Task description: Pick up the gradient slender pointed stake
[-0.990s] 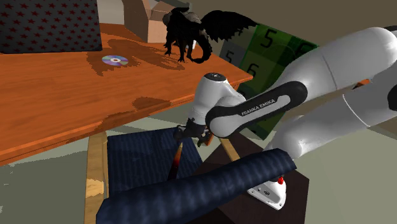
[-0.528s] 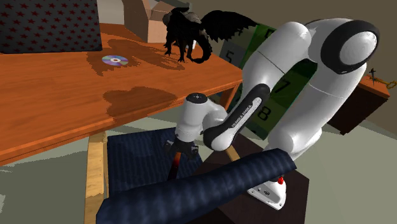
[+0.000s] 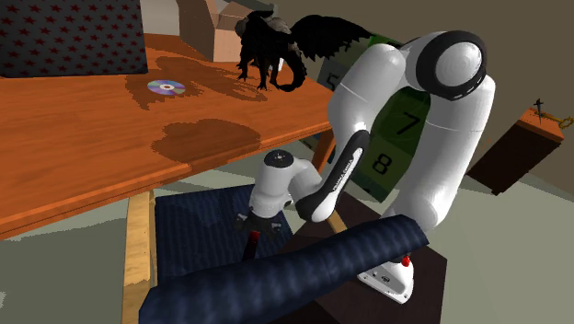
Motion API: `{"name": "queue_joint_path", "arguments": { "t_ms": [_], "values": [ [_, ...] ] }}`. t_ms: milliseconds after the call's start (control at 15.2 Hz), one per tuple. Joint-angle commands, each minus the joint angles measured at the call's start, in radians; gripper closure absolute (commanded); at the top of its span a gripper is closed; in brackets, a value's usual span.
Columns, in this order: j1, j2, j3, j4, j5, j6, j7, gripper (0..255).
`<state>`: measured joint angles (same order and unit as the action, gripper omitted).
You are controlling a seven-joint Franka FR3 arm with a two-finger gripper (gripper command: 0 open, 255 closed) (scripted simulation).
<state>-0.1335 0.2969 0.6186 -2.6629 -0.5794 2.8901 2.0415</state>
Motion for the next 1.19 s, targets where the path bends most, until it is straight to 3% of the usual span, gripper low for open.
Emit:
{"name": "queue_joint_path", "arguments": {
  "t_ms": [0,66,660,1122],
  "values": [
    [0.022,0.012,-0.025,0.005,-0.025,0.007,0.02,0],
    [0.021,0.012,-0.025,0.004,-0.025,0.008,0.019,255],
    [0.022,0.012,-0.025,0.005,-0.025,0.007,0.02,255],
    [-0.181,-0.119,0.236,-0.036,0.244,-0.065,-0.177,255]
  ]
}}
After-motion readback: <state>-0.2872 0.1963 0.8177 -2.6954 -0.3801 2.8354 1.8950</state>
